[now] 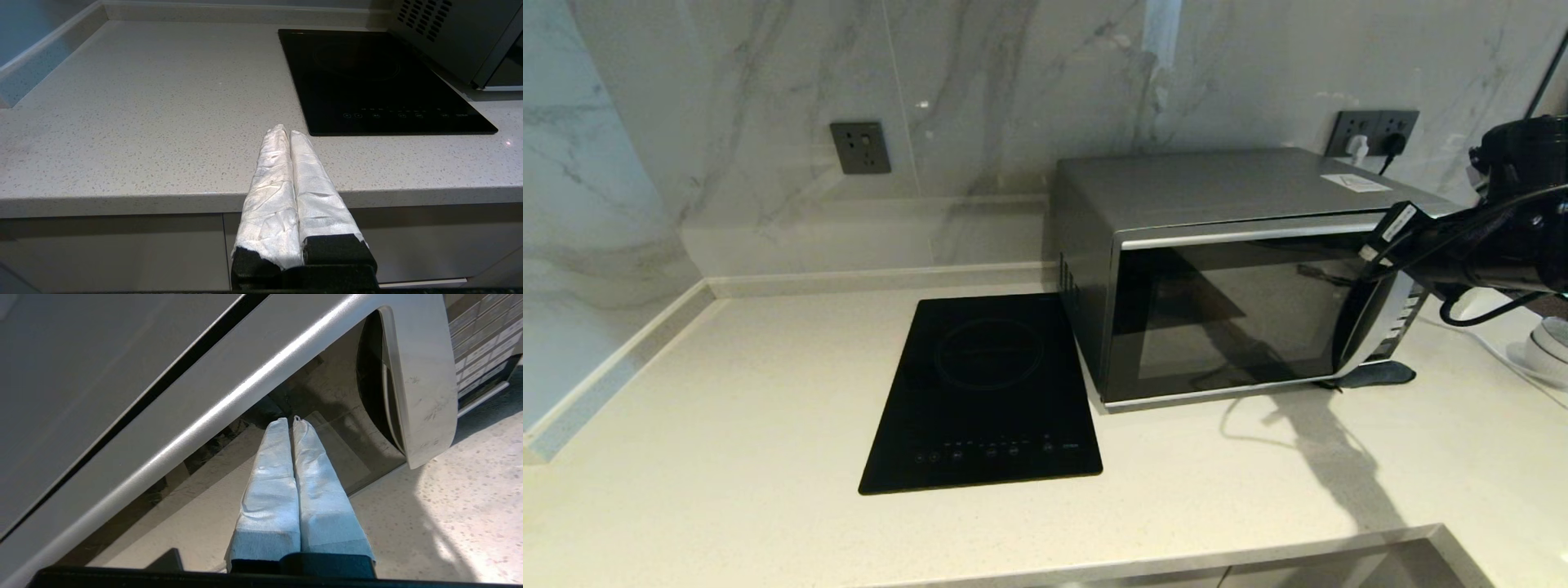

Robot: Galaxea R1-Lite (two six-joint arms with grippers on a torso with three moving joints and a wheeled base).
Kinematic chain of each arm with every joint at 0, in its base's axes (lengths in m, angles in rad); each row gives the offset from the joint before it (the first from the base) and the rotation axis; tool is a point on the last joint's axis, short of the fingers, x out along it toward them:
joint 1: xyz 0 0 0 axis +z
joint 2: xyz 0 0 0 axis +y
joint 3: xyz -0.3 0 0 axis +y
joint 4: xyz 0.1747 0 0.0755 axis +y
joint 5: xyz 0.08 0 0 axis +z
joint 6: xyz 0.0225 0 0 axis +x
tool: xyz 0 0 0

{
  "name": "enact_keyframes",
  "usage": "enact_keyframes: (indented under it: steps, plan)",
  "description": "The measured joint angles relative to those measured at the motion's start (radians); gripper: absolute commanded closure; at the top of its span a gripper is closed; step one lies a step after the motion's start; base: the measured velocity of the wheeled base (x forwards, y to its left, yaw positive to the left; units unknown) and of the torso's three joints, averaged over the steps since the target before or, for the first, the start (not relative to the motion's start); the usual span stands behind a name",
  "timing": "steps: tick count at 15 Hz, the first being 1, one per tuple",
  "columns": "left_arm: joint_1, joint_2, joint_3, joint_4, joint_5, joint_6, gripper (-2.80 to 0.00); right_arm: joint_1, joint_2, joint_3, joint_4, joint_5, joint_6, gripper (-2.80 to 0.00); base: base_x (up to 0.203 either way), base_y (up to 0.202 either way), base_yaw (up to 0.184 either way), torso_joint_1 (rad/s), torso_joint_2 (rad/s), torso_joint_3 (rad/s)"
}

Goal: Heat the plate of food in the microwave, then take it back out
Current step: Close the microwave oven, then open the microwave oven

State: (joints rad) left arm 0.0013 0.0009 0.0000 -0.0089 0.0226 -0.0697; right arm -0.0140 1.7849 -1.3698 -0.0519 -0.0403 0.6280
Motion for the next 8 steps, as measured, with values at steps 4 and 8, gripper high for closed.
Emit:
enact_keyframes:
  steps: [4,8]
  plan:
    - [0.0,0.0,0.0,0.0,0.0,0.0,0.0,0.007,0.01,-0.009,-0.009,0.005,0.011,0.0,0.0,0.0,0.0,0.0,0.0,0.0]
    - [0.0,0.0,0.0,0.0,0.0,0.0,0.0,0.007,0.01,-0.008,-0.006,0.005,0.03,0.0,0.0,0.0,0.0,0.0,0.0,0.0]
